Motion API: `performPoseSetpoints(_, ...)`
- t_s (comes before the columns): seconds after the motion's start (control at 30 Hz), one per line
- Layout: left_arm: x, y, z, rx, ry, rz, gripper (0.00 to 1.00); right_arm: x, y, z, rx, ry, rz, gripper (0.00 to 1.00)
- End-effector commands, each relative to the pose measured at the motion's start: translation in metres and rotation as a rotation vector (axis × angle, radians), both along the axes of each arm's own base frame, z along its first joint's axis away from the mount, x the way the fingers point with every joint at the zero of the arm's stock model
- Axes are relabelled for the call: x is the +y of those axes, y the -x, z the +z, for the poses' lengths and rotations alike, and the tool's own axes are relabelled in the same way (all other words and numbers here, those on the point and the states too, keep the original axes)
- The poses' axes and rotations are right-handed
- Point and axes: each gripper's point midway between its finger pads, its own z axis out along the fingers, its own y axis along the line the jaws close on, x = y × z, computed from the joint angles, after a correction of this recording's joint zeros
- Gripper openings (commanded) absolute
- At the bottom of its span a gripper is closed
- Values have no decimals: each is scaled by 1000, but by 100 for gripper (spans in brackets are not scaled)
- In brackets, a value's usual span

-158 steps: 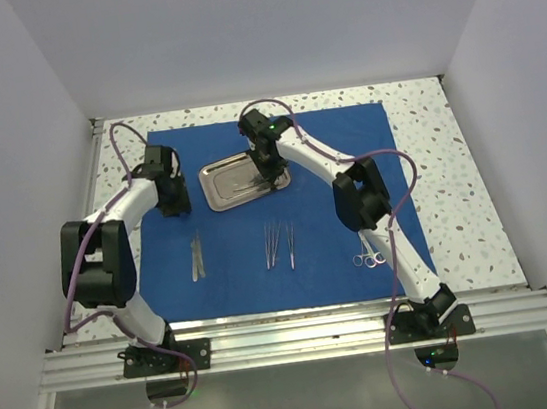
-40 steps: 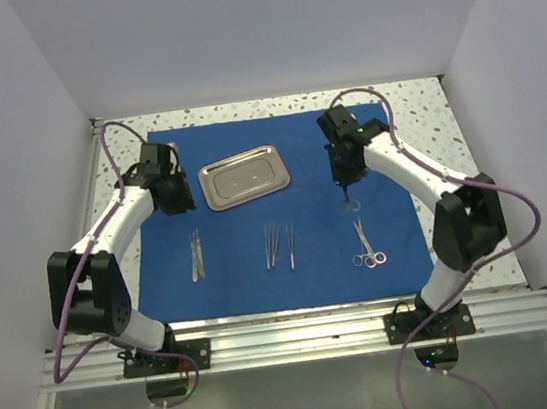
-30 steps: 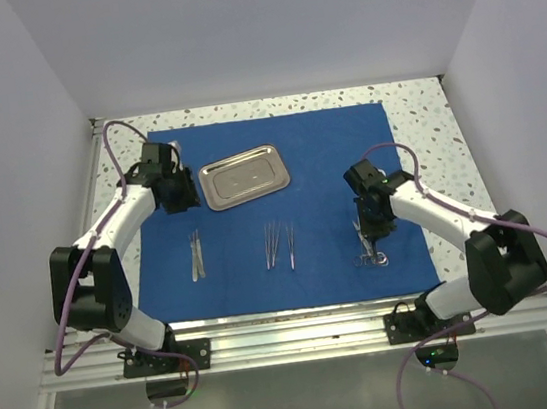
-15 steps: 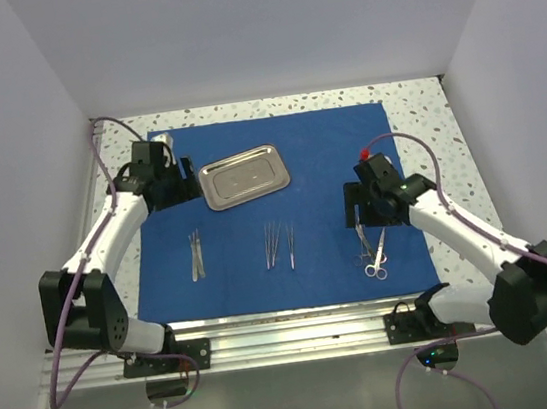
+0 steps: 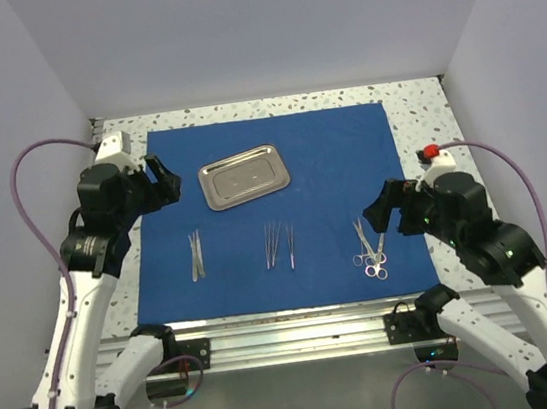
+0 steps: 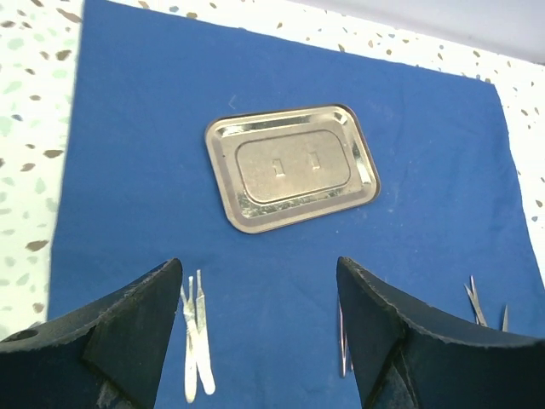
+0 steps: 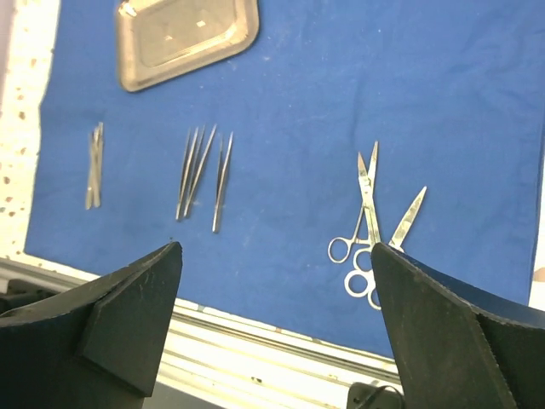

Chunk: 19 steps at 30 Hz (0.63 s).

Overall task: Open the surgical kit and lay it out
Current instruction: Reset both arms

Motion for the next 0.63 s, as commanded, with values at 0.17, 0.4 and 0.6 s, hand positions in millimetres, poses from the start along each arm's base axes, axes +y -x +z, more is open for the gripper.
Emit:
performPoseSetpoints(0.17,29,51,6,-11,-47,102,78,-28,46,15,-60,-37,-50,98)
performPoseSetpoints(0.4,28,59,17,-46,1,120,78,-36,62,36,-103,-53,-47,99)
performPoseSetpoints(0.6,30,47,19,-64,-36,120,92,-32,68,54,-184,-83,9,98)
